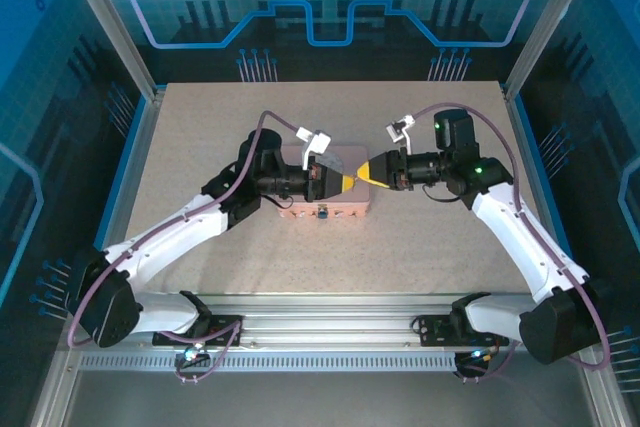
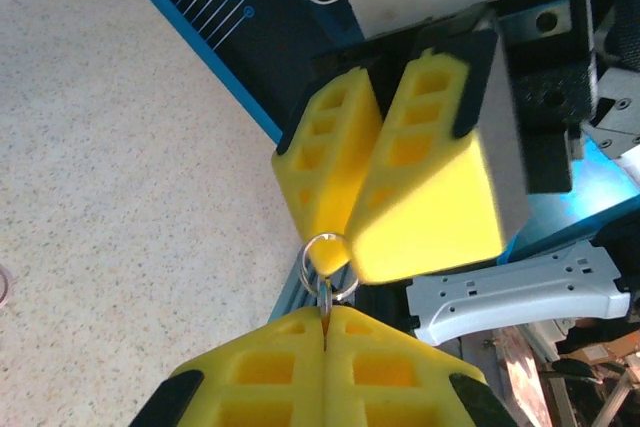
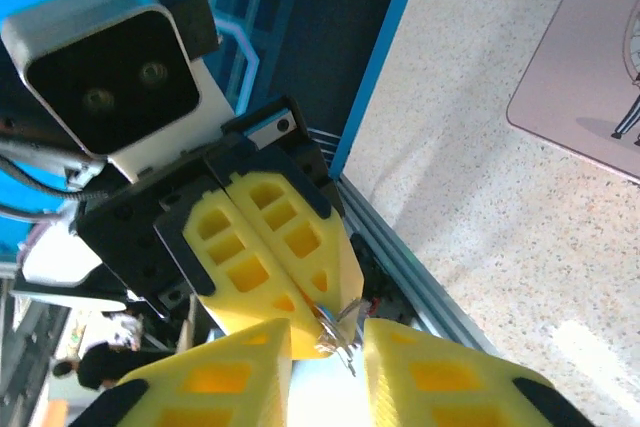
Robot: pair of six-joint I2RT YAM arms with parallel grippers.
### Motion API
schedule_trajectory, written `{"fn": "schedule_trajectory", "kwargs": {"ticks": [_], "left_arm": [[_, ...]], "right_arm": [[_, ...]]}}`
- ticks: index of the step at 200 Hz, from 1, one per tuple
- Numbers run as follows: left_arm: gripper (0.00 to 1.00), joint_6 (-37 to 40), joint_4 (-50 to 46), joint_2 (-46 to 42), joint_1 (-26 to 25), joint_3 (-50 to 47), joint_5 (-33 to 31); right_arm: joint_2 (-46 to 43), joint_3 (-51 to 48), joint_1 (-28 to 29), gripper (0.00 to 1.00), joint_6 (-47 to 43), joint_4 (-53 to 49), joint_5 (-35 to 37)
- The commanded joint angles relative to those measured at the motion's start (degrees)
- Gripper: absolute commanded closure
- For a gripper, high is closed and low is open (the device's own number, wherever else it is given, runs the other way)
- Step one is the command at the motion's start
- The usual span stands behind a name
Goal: Unlock a padlock with a key
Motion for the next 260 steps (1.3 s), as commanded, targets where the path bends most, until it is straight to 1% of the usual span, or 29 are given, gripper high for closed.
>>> {"fn": "schedule_trajectory", "kwargs": {"ticks": [1,13,56,83,121,147,160,177,191,215,222,239,260], "left_arm": [[1.0,2.39,-3.94,-1.5,-0.04,2.4,0.88],[1.0,2.26,-4.23,-1.46,-0.09,2.68,1.4],[1.0,0.86,-2.36,-1.55,-0.08,2.63,3.94],[1.0,-0.58,-0.83,-1.37,-0.11,2.34,5.38],[1.0,-1.31,0.84,-2.15,-0.11,1.64,5.82],[1.0,-1.76,1.38,-2.16,-0.09,1.72,6.3],[1.0,-1.77,1.4,-2.16,-0.11,1.64,6.34],[1.0,-1.68,1.29,-2.22,-0.11,1.64,6.34],[1.0,-1.47,0.99,-2.3,-0.05,1.55,6.25],[0.95,-1.14,0.68,-2.7,-0.06,1.29,5.72],[0.91,-1.07,0.59,-2.91,-0.07,1.12,5.57],[0.78,-0.91,0.41,-3.68,0.13,0.7,5.12],[0.69,-0.98,0.63,-5.24,0.66,-0.4,4.34]], "right_arm": [[-2.29,-1.79,-0.8,0.55,-0.98,2.15,0.07],[-2.74,-2.55,-0.77,0.53,-0.59,3.77,-0.01],[-2.35,-4.04,0.95,0.52,-0.66,6.62,-1.91],[-2.85,-5.08,2.01,0.59,0.54,10.19,-3.38],[-2.79,-5.36,3.12,0.62,0.29,11.34,-4.7],[-2.87,-5.72,4.26,0.72,0.92,13.58,-6.33],[-3.15,-5.47,4.72,0.75,0.56,13.65,-6.67],[-3.53,-5.2,4.93,0.88,0.0,13.14,-6.63],[-3.72,-5.03,4.84,0.9,-0.37,12.71,-6.51],[-3.67,-4.75,4.5,0.98,-1.01,11.79,-6.42],[-3.77,-4.81,4.4,1.0,-1.02,11.66,-6.25],[-3.93,-4.71,3.65,1.0,-1.21,11.0,-5.42],[-4.43,-5.18,1.94,1.0,-0.51,11.37,-5.05]]}}
